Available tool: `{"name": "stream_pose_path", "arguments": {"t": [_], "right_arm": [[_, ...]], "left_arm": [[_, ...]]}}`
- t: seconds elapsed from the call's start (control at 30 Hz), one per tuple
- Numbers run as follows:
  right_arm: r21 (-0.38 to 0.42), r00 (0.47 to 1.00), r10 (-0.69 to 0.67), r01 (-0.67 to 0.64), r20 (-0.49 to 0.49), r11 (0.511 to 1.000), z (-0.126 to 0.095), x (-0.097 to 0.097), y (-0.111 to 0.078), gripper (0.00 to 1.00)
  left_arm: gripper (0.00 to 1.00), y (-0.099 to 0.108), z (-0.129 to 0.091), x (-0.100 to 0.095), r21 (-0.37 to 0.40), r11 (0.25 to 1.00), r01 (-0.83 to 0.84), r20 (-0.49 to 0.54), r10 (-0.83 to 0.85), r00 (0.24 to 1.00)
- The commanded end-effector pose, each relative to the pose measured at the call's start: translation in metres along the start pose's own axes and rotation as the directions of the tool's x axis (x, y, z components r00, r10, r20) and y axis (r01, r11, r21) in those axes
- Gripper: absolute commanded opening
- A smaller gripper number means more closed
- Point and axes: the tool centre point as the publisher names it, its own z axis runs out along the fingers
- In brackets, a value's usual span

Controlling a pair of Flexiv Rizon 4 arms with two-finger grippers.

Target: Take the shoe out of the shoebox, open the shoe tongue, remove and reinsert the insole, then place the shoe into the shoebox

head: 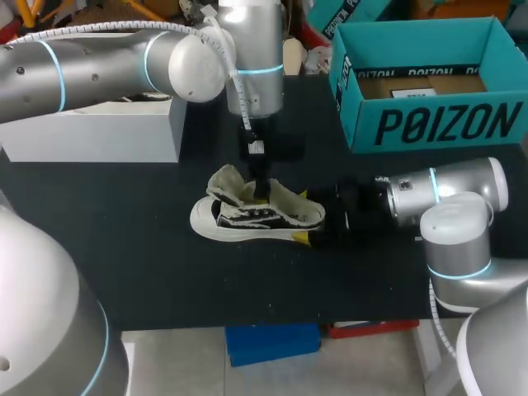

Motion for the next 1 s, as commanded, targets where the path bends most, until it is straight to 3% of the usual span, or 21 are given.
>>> {"name": "stream_pose_path", "arguments": {"t": [0.03,0.4,0.57,0.8,1.0], "right_arm": [[0.000,1.000,0.001,-0.001,0.002,1.000,0.001,0.000,-0.001,0.00],[0.000,1.000,0.001,-0.001,0.002,1.000,0.001,0.000,-0.001,0.00],[0.000,1.000,0.001,-0.001,0.002,1.000,0.001,0.000,-0.001,0.00],[0.000,1.000,0.001,-0.001,0.002,1.000,0.001,0.000,-0.001,0.00],[0.000,1.000,0.001,-0.001,0.002,1.000,0.001,0.000,-0.001,0.00]], "left_arm": [[0.00,0.002,0.012,-0.001,0.019,1.000,-0.004,0.003,0.004,1.000],[0.00,-0.004,0.035,0.003,0.049,0.999,-0.001,0.027,-0.001,1.000],[0.00,-0.004,0.046,0.005,0.025,1.000,0.012,0.044,-0.013,0.999],[0.00,-0.004,0.054,0.007,0.017,1.000,0.020,0.052,-0.021,0.998],[0.00,-0.005,0.054,0.006,0.061,0.997,0.043,0.073,-0.047,0.996]]}}
